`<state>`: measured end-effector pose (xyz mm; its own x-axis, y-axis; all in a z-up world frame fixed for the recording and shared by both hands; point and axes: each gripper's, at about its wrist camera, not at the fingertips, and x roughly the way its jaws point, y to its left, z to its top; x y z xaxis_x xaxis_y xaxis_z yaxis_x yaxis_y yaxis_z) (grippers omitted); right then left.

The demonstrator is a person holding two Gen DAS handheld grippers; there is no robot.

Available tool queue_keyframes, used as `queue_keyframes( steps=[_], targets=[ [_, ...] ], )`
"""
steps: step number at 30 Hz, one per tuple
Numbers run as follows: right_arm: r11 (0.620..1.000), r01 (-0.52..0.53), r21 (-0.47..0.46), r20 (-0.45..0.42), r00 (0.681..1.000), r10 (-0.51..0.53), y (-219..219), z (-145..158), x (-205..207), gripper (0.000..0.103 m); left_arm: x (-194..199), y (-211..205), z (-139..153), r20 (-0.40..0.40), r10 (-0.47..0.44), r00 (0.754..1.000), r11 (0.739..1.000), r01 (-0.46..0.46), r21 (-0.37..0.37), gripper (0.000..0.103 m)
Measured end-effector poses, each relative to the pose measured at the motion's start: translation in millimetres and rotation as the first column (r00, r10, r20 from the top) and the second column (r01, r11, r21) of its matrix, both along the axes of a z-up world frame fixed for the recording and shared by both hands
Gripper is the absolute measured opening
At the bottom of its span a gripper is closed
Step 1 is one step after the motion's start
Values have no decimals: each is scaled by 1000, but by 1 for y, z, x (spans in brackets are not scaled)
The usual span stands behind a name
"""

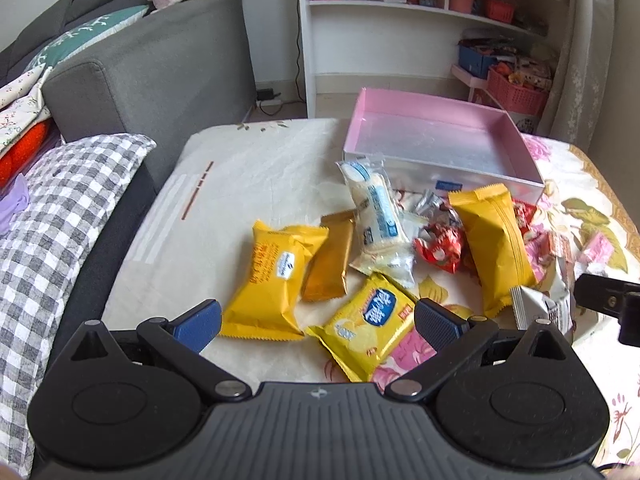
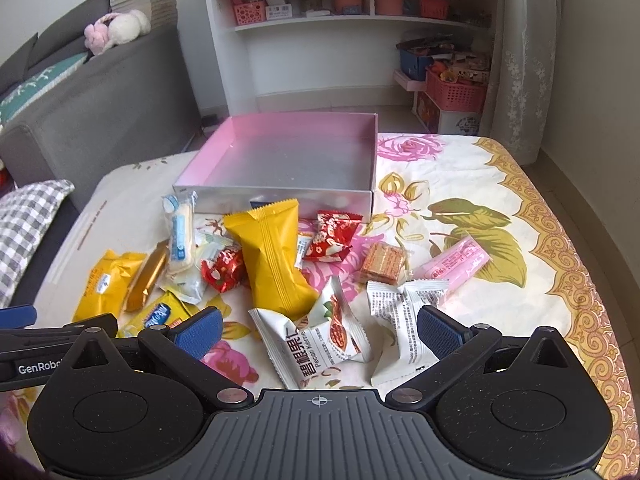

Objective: Organize snacks
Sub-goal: 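Grasp yellow wafer pack with left tool while right tool grasps yellow pillow pack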

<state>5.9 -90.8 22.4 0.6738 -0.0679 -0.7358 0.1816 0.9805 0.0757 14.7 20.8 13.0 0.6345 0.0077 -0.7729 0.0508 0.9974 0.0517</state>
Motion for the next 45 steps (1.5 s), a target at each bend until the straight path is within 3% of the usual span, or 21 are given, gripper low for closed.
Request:
queue_keyframes(
  steps=[5, 9, 12, 15, 17, 20, 23, 29, 36, 45],
  targets=[
    [997, -33, 76, 14, 999, 33, -4, 11, 10, 103, 9, 7, 8, 47, -27, 999, 1000, 27, -5, 103],
    [996, -81, 42, 8, 997, 81, -1, 18, 23, 103, 24, 19, 7, -5, -41, 999, 999, 41, -35, 102],
    [991, -110, 81, 5, 994, 110, -3, 17, 34, 103, 33, 27, 1, -43, -46, 998, 998, 45, -33, 101],
    [987, -127, 100, 19, 992, 126, -4, 8, 42, 103, 38, 38, -7, -59, -24, 998, 997, 20, -70, 100],
    [980, -134, 148, 18, 991, 133, -8, -3, 45, 103, 43, 48, -16, -72, -17, 997, 993, 8, -122, 95],
    [957, -160, 241, -20, 985, 170, -13, -16, 56, 101, 54, 55, -28, -119, -38, 992, 988, 19, -151, 88],
    [945, -170, 278, -23, 983, 184, -17, -24, 68, 99, 63, 62, -36, -137, -39, 990, 985, 15, -173, 84],
    [926, -133, 353, -74, 983, 169, -24, -45, 88, 86, 73, 66, -43, -139, -111, 984, 975, 81, -207, 77],
    [943, -153, 294, -95, 978, 188, -11, -53, 98, 76, 84, 68, -54, -155, -127, 980, 974, 94, -205, 61],
    [966, -138, 217, -129, 977, 169, -7, -65, 104, 64, 88, 67, -61, -180, -138, 974, 976, 103, -191, 55]
  ],
)
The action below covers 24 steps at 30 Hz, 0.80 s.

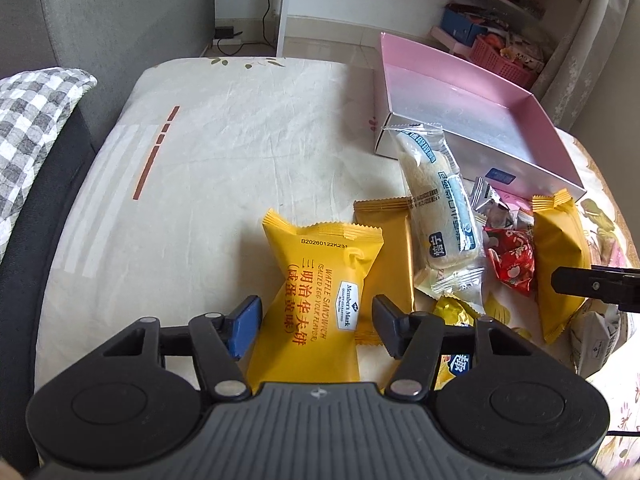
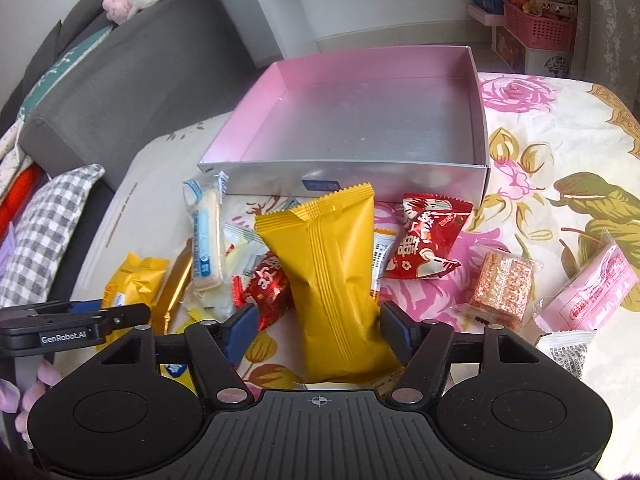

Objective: Organize snacks
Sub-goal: 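Grasp yellow wafer pack with left tool while right tool grasps yellow pillow pack, then carry both yellow packs into the pink box and open both tools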

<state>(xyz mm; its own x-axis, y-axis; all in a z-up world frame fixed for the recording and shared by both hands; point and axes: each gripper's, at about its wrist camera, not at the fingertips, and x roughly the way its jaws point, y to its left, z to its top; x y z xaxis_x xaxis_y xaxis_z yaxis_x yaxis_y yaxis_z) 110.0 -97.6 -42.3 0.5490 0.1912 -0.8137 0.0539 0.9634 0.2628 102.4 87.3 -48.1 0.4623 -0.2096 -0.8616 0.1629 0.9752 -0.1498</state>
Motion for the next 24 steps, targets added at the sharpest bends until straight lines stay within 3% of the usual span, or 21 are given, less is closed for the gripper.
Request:
queue_keyframes(
  steps=[14, 15, 24],
  targets=[
    [993, 1, -116, 27, 1000, 2, 5, -9, 5, 46, -1, 1, 1, 10, 23, 1000, 999, -24, 30, 40],
    [993, 1, -117, 29, 1000, 2, 6, -9, 5, 42, -1, 1, 1, 12, 24, 1000, 999, -24, 33, 40],
    [999, 31, -26, 32, 999, -30, -3, 1, 5, 39, -6, 4, 17, 67, 55, 996, 998, -56, 17, 38]
  ],
)
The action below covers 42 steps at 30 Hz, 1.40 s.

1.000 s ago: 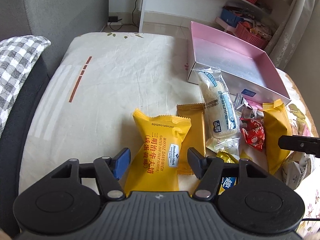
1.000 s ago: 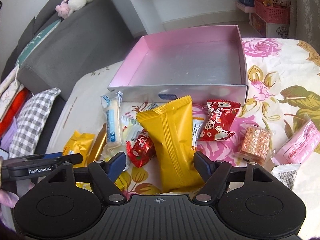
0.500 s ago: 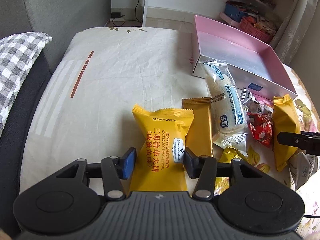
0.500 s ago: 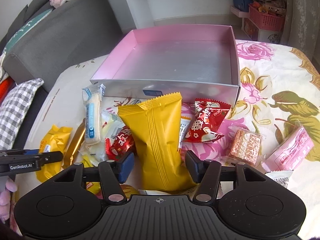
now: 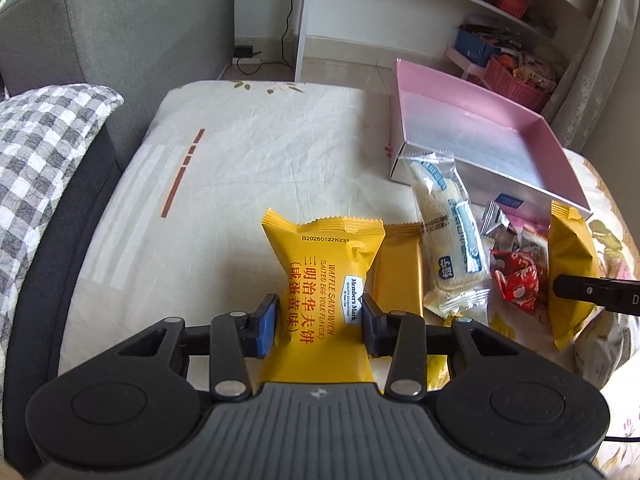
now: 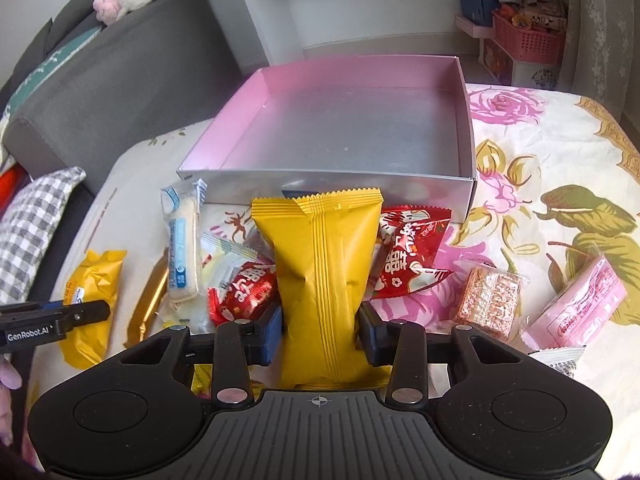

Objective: Organize snacks
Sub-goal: 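Carry both yellow packs into the pink box and open both tools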

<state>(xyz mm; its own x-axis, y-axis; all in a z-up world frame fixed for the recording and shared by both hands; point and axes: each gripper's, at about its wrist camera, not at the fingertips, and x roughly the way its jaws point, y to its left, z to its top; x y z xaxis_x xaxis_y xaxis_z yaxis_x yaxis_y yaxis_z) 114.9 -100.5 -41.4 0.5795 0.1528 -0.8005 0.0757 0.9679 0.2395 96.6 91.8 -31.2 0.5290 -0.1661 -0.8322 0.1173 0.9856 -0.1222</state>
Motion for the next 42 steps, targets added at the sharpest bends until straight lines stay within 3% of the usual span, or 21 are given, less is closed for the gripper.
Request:
queue_keyframes(
  steps=[11, 21, 29, 35, 42],
  targets=[
    [991, 56, 121, 97, 993, -68, -27, 41, 7, 38, 8, -22, 29, 91, 16, 996, 1000, -14, -28, 38],
    [959, 148, 241, 185, 963, -195, -74, 50, 33, 38, 68, -78, 52, 205, -26, 978, 998, 36, -46, 37],
    [956, 159, 247, 235, 947, -219, -95, 41, 53, 38, 116, -128, 30, 245, -113, 963, 993, 116, 1, 37],
    [953, 139, 269, 248, 946, -208, -96, 29, 68, 38, 132, -141, 9, 275, -163, 947, 987, 151, 62, 37],
    [972, 103, 212, 240, 959, -154, -79, 14, 85, 38, 124, -138, -9, 223, -185, 957, 979, 160, 126, 37]
  ],
)
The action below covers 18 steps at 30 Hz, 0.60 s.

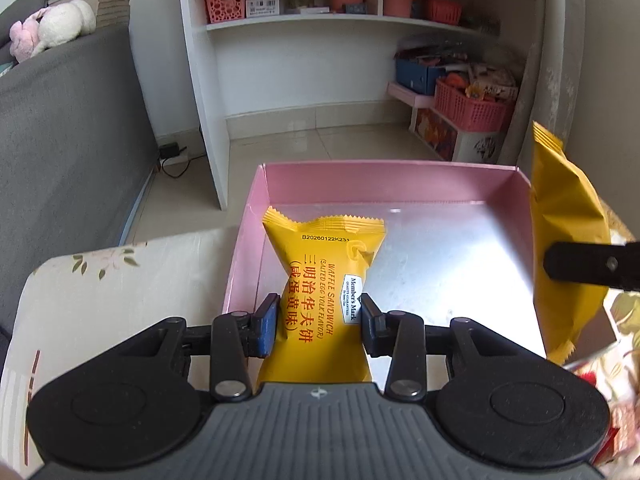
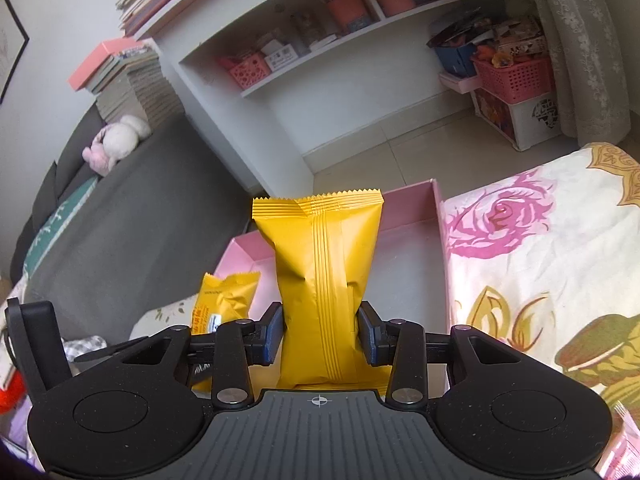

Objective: Organize snacks
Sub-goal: 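Carry both yellow packs into the pink box and open both tools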

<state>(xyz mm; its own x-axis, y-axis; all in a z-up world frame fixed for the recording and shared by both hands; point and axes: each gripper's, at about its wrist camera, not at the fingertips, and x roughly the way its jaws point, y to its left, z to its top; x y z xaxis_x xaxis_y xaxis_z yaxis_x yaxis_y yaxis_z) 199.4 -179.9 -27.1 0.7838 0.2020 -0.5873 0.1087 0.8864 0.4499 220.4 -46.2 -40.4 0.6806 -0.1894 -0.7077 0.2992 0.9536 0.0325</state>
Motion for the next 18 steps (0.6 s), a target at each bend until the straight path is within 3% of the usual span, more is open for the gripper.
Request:
queue_keyframes(
  steps=[13, 18],
  targets=[
    [997, -34, -68, -65, 997, 30, 15, -18, 4, 38, -15, 21, -2, -126, 84, 989, 995, -89, -41, 37],
    [995, -52, -83, -59, 997, 48, 22, -15, 2, 41, -16, 24, -5, -109, 85, 990, 993, -93, -70, 38]
  ],
)
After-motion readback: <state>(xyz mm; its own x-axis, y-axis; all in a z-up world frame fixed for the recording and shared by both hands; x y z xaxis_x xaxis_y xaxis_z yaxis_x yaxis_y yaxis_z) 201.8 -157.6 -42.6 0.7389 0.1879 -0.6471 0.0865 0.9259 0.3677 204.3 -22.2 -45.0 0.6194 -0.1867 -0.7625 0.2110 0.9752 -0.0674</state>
